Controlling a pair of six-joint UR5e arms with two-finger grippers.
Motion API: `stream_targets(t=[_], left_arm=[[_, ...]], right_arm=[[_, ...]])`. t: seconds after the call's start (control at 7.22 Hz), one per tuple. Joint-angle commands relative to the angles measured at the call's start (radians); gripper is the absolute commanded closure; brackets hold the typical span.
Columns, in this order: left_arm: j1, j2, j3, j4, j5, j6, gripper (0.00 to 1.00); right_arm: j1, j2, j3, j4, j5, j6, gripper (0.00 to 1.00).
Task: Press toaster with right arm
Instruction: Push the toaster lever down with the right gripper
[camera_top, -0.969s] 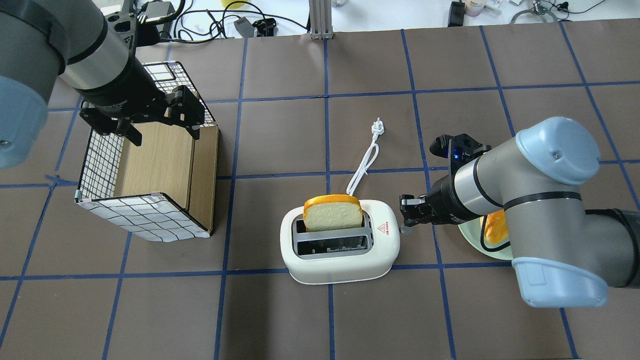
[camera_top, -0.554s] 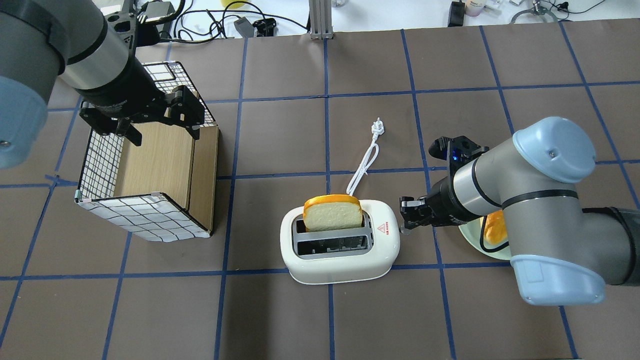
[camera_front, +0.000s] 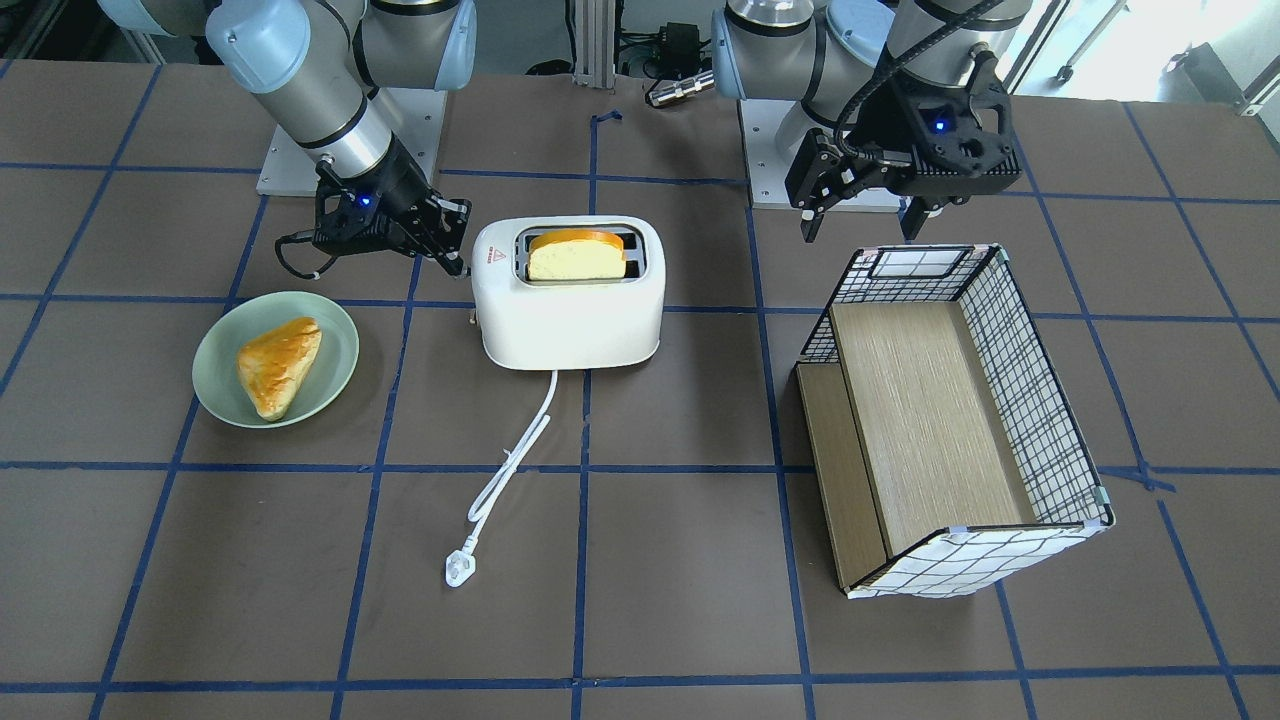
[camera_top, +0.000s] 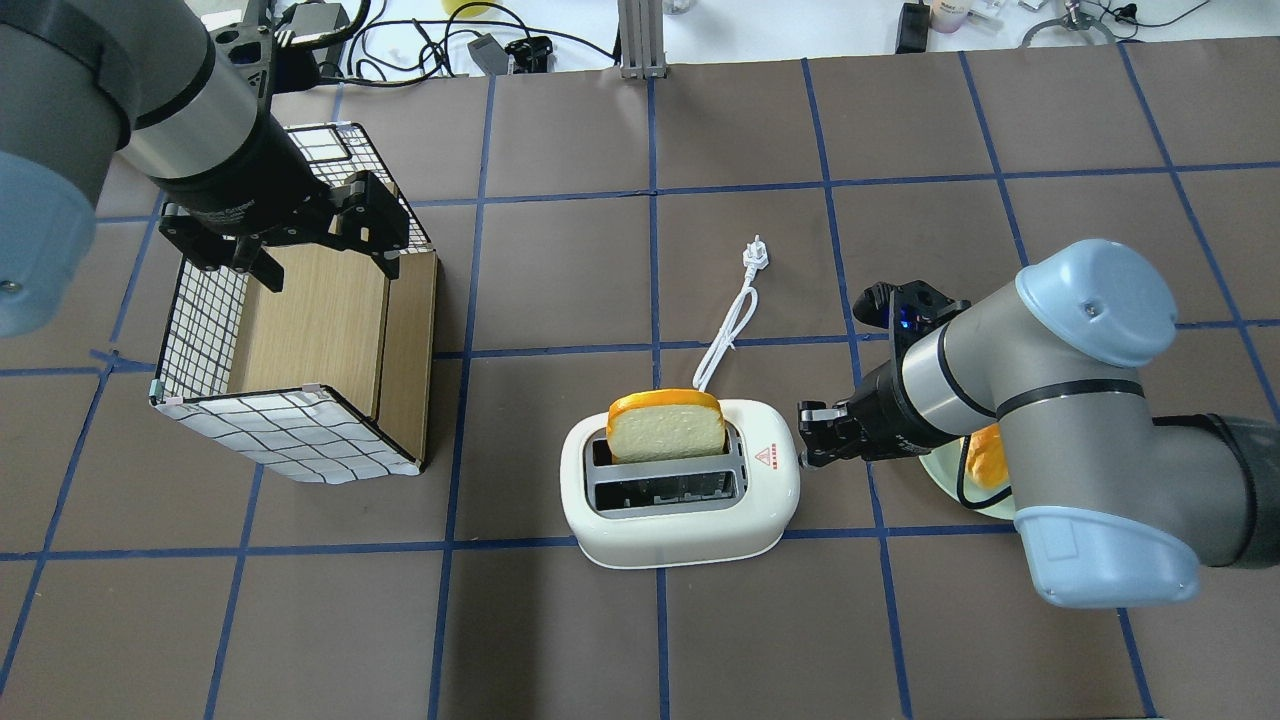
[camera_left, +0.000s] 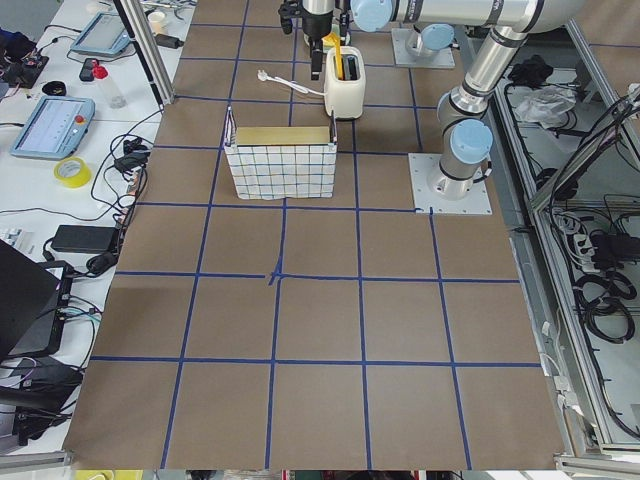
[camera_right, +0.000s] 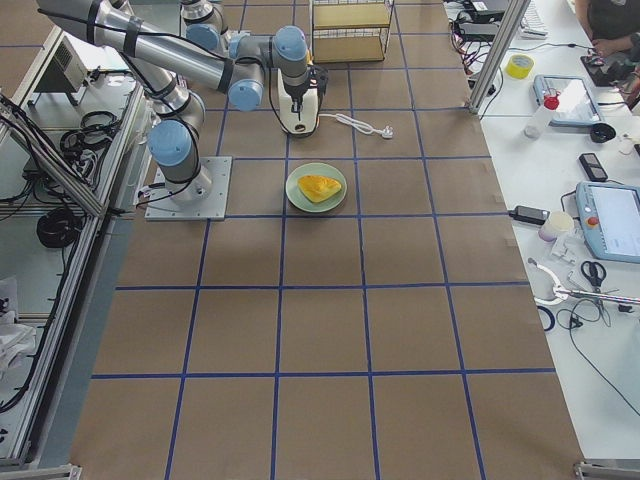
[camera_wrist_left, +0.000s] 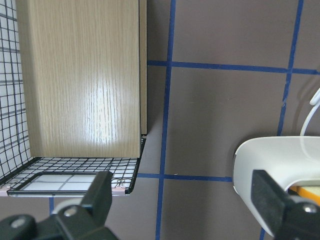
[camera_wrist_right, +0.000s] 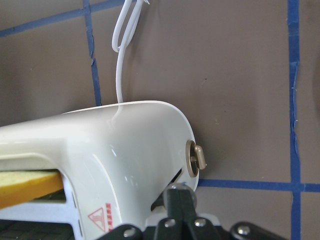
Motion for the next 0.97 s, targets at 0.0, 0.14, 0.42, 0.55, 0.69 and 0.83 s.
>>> stream_targets(t=[0.0, 0.14, 0.42, 0.55, 0.69, 0.83], left_arm=[[0.0, 0.0, 0.0, 0.0, 0.0, 0.0, 0.0], [0.0, 0.0, 0.0, 0.0, 0.0, 0.0, 0.0], [0.0, 0.0, 0.0, 0.0, 0.0, 0.0, 0.0], [0.0, 0.0, 0.0, 0.0, 0.0, 0.0, 0.0], [0.0, 0.0, 0.0, 0.0, 0.0, 0.0, 0.0], [0.0, 0.0, 0.0, 0.0, 0.0, 0.0, 0.0]], right_arm=[[0.0, 0.017, 0.002, 0.002, -0.005, 0.0, 1.0], [0.0, 0.034, 0.002, 0.002, -0.006, 0.002, 1.0], [0.003, 0.066, 0.003, 0.003, -0.013, 0.006, 1.0], [0.005, 0.077, 0.005, 0.009, -0.013, 0.008, 1.0], [0.006, 0.088, 0.005, 0.009, -0.013, 0.011, 1.0], [0.006, 0.094, 0.008, 0.009, -0.013, 0.011, 1.0]])
